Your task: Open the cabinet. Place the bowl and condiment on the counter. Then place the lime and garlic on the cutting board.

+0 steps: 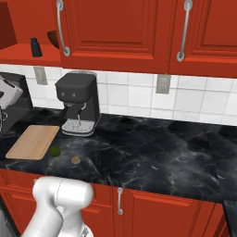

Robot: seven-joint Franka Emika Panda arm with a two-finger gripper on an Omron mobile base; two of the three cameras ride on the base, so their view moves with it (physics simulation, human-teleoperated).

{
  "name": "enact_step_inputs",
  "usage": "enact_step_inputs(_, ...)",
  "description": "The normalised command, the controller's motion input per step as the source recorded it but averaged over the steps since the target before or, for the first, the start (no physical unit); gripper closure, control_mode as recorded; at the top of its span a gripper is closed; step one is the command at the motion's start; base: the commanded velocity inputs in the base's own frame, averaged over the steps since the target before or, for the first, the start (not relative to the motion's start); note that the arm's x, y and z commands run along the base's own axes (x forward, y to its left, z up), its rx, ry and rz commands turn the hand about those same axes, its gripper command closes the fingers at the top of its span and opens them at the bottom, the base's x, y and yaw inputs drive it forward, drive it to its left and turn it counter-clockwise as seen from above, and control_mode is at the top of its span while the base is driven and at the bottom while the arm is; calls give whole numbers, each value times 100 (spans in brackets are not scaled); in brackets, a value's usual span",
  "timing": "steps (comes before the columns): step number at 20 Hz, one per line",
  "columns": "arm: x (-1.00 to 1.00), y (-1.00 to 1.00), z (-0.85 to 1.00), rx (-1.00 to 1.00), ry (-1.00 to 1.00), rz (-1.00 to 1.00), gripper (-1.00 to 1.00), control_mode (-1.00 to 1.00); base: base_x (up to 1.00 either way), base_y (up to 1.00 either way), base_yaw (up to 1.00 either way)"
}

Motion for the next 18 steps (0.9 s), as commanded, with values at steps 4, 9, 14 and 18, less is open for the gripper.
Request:
enact_step_inputs(4, 0, -15, 8, -28, -8, -19, -100, -100, 0, 0, 0)
enact_step_inputs(9, 0, -9, 5, -23, -4, -7, -100, -100, 0, 0, 0)
enact_step_inputs(14, 0, -8, 6, -19, 0, -1, -100, -100, 0, 0, 0)
enact_step_inputs(18, 0, -14, 2, -18, 0, 0, -100, -100, 0, 0, 0)
